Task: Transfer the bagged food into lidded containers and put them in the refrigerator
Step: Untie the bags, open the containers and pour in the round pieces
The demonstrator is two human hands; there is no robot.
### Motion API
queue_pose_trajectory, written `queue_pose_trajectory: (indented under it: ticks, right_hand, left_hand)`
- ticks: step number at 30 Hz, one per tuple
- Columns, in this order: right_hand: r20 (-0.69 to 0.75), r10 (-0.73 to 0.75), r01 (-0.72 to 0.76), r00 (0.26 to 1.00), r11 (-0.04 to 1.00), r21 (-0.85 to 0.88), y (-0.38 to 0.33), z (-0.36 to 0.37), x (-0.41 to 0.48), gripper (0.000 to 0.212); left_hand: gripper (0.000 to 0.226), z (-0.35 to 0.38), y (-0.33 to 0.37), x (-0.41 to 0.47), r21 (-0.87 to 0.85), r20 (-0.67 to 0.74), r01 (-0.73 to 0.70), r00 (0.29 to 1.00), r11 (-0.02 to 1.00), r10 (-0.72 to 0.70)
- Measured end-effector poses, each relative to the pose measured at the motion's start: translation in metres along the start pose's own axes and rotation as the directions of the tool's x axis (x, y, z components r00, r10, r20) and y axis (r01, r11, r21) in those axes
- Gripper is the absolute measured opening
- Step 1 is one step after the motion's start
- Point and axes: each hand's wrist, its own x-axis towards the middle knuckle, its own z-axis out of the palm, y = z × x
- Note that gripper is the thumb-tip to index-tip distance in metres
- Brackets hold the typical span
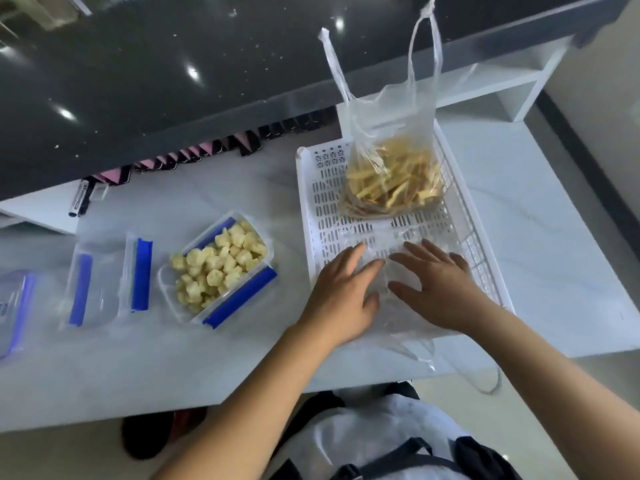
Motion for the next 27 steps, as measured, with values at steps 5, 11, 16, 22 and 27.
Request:
queue_pose_trajectory:
  ticks: [5,11,16,22,27]
  right_hand:
    - [-0.109,-0.216,0.226,0.970,0.970,0.086,-0.042,-0.042,-0.004,0.052]
    - [0.110,-0.385,0.330,0.916,0.882,0.336,-0.123,-0.043,0.032,0.053]
    - [0.299,-0.208,-0.007,0.931,0.809,0.588,-0.189,-0.023,0.097,0.058]
    - [0.421,0.085,-0.350,0.903,0.715,0.606,-0.226,-0.009,0.162,0.059]
    - [0.466,0.150,-0.432,0.872,0.686,0.586,-0.233,-0.010,0.175,0.065]
  left_hand:
    - [0.047,-0.030,-0.034,-0.057,-0.498,-0.301,0.141,0.897,0.856,-0.323]
    - [0.042,-0.035,-0.107,-0.139,-0.885,-0.251,0.215,0.526,0.413,-0.812]
    - [0.038,-0.058,-0.152,-0.157,-0.992,0.059,0.124,0.440,-0.005,-0.896]
    - [0.029,-0.088,-0.186,-0.142,-0.971,0.224,0.052,0.524,-0.232,-0.822]
    - [0.026,-0.097,-0.207,-0.141,-0.966,0.235,0.052,0.593,-0.255,-0.770]
